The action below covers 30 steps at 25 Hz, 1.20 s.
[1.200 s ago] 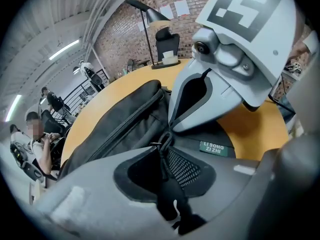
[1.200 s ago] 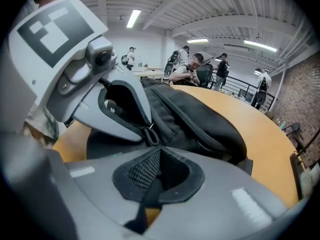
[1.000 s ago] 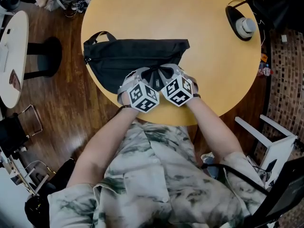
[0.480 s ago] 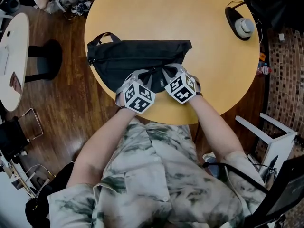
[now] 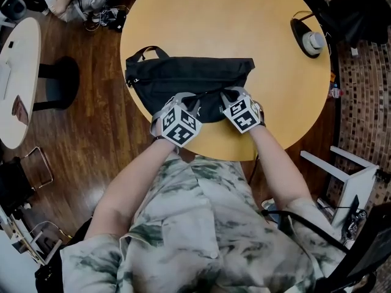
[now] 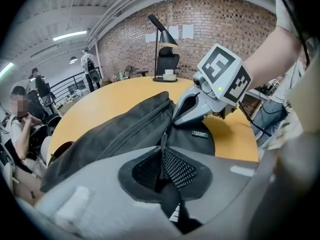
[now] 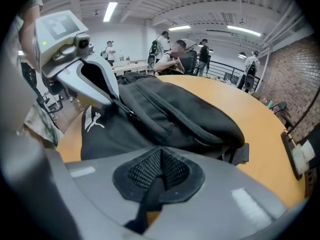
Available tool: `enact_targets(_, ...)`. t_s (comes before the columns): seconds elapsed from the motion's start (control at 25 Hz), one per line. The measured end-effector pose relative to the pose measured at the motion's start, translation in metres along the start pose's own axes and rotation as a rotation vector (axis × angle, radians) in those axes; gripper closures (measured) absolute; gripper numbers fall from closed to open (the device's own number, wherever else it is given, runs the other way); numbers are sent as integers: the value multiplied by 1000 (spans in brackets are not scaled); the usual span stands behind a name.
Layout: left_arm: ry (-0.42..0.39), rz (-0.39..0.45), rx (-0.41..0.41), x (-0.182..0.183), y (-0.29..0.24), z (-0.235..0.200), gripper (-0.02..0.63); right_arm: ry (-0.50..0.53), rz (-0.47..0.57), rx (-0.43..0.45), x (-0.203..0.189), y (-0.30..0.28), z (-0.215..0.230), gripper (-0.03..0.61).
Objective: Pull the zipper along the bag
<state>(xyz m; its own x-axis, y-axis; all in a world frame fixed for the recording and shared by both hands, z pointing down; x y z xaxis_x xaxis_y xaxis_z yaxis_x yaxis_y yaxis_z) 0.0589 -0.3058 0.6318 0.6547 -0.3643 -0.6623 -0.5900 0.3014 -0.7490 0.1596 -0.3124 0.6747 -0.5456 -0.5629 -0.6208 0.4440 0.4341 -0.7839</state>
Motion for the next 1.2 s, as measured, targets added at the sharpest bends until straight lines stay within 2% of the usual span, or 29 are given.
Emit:
enact_targets(0.28,25,22,-37,-21,22,-21,589,-35,-50,-50,0,0,2,574)
enact_targets(1.2,88,102,-75,-99,82,-90,589,-116,-149,-249,-3,3,9,583)
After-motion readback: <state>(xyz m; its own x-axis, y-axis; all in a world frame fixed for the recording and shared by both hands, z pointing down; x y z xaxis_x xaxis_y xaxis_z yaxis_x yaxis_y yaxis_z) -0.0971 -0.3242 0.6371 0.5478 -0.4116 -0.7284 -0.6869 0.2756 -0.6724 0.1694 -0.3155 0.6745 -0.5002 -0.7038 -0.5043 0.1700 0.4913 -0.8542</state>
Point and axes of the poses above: the fingertips, and each gripper's own axes: y backward along the fingers, z to its right, x out of its top, the point moved 2 cm from there along y, backward along the fingers, and after that the axes turned 4 degrees about z, right-handed, at the moved point
